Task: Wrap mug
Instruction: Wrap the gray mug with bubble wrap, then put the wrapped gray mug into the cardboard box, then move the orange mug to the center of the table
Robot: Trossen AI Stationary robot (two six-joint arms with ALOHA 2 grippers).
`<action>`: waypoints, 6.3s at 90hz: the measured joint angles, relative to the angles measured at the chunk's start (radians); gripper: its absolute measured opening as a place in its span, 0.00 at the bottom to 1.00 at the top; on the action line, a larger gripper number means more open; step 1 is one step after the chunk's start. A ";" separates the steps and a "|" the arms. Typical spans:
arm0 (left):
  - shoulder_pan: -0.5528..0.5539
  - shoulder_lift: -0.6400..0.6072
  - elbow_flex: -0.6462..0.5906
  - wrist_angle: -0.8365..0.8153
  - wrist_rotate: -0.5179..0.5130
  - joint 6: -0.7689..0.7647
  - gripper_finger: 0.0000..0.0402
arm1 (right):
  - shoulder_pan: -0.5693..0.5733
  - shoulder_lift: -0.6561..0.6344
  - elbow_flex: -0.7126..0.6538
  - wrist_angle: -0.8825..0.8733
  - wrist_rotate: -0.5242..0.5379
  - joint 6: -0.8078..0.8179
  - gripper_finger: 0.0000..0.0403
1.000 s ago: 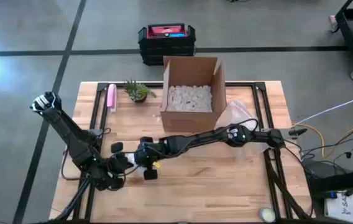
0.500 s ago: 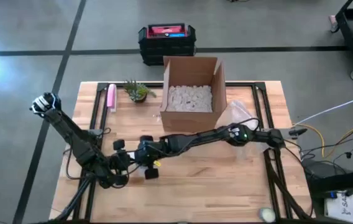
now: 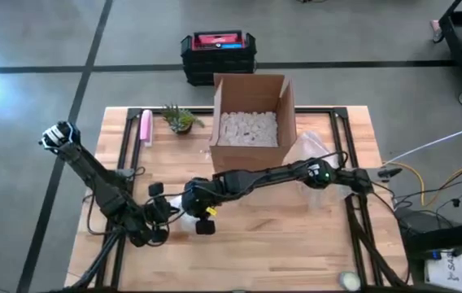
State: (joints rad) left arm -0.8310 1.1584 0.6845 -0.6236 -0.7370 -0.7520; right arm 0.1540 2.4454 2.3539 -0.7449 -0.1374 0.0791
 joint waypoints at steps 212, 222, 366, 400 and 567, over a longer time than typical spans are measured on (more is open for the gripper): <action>-0.007 -0.042 0.108 0.014 0.125 0.165 0.00 | 0.093 -0.033 -0.003 -0.114 0.186 -0.326 0.02; -0.029 -0.047 0.167 -0.042 0.125 0.163 0.00 | 0.110 -0.117 -0.003 -0.118 0.183 -0.327 0.02; -0.105 -0.041 0.170 0.032 0.171 0.145 0.00 | -0.573 -0.274 -0.064 -0.613 0.108 0.077 0.02; -0.102 -0.031 0.170 0.033 0.178 0.134 0.00 | -0.572 -0.278 -0.019 -0.643 0.076 0.015 0.40; -0.088 -0.014 0.169 0.048 -0.137 0.259 0.00 | 0.213 -0.831 -1.056 -0.797 0.474 1.140 0.42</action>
State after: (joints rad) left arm -0.9188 1.1439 0.8539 -0.5760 -0.8738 -0.4926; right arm 0.3669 1.6147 1.2977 -1.5420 0.3366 1.2192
